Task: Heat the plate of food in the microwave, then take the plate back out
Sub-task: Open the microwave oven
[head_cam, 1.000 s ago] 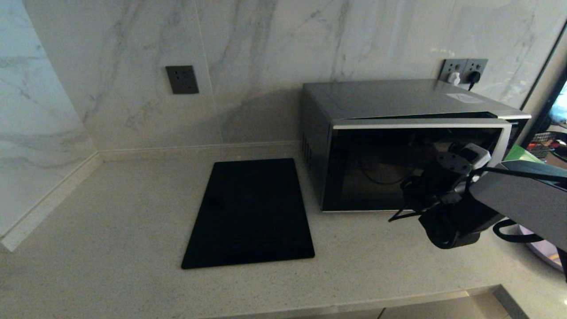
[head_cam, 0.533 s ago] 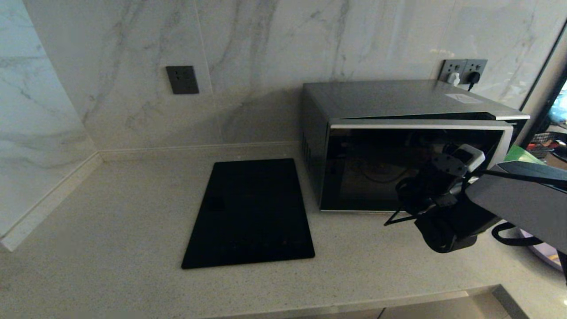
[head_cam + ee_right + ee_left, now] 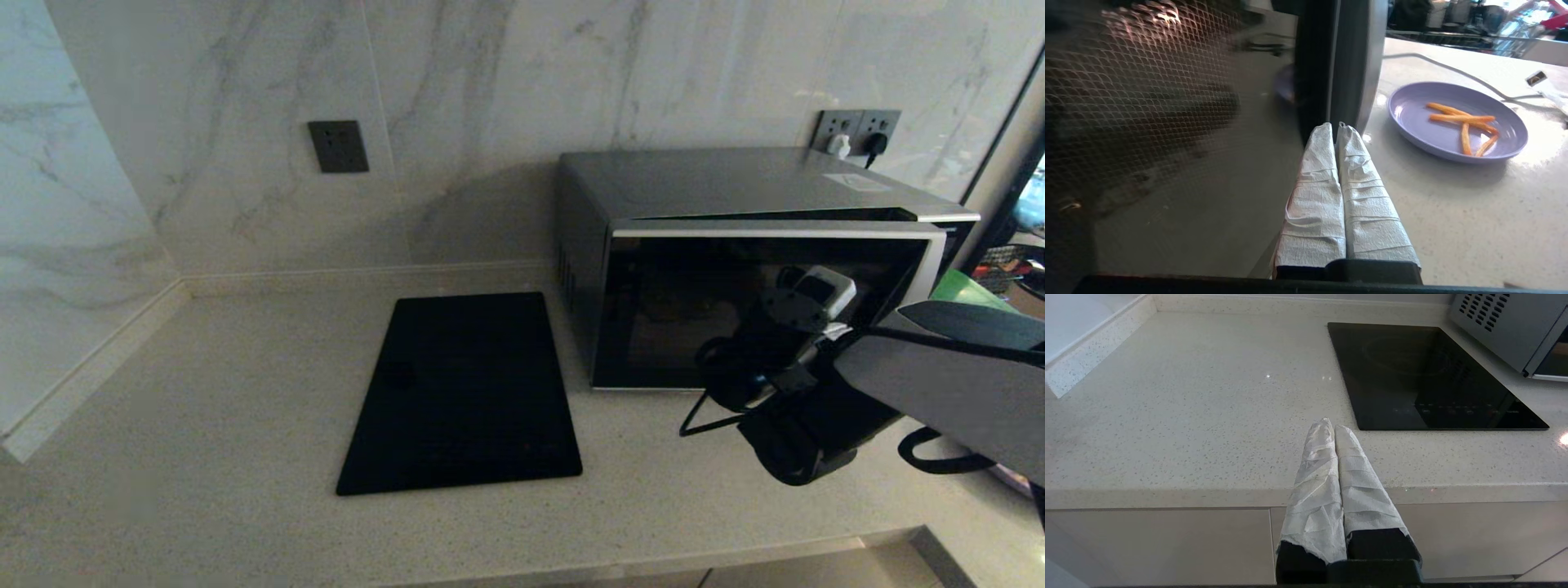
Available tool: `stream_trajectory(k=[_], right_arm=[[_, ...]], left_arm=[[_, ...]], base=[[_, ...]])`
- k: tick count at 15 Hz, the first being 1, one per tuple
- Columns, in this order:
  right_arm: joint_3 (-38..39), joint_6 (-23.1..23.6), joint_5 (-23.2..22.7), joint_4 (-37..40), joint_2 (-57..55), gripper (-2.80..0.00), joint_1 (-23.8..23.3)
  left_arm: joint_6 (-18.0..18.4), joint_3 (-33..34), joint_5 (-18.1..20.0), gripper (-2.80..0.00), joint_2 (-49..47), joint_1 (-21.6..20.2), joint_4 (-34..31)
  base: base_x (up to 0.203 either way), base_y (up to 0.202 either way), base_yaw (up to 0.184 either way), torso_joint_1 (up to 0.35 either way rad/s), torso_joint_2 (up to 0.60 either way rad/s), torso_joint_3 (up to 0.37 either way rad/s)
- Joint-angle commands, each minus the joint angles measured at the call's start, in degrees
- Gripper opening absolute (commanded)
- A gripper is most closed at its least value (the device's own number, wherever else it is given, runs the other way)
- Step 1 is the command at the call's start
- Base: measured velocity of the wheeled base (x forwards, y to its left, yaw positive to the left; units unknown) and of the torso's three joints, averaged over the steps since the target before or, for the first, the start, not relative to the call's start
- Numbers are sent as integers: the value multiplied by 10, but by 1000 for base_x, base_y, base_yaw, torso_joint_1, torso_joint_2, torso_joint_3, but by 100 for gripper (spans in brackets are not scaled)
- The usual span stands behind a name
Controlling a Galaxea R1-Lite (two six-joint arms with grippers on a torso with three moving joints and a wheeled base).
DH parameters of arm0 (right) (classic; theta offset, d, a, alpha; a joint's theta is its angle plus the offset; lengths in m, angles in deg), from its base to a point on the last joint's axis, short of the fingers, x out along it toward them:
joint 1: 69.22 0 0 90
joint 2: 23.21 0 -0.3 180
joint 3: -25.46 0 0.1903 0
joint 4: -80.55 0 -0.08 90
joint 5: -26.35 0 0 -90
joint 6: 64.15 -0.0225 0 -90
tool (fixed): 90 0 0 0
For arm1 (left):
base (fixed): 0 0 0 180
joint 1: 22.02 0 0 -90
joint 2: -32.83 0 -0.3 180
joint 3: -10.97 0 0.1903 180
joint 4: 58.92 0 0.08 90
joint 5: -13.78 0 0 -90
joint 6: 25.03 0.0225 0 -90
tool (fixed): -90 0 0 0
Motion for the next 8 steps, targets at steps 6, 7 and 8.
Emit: stream_trajectory(k=[6, 7, 8], right_arm=[[47, 147, -94, -4, 271, -280, 26], [41, 189, -113, 6, 310, -280, 27], [32, 229, -128, 31, 351, -280, 29]], left_arm=[[0, 0, 0, -280, -1, 0, 0], [0, 0, 0, -280, -1, 0, 0], [0, 0, 0, -280, -1, 0, 0]], base=[[0, 0, 0, 0, 0, 0], [0, 0, 0, 0, 0, 0], [0, 0, 0, 0, 0, 0]])
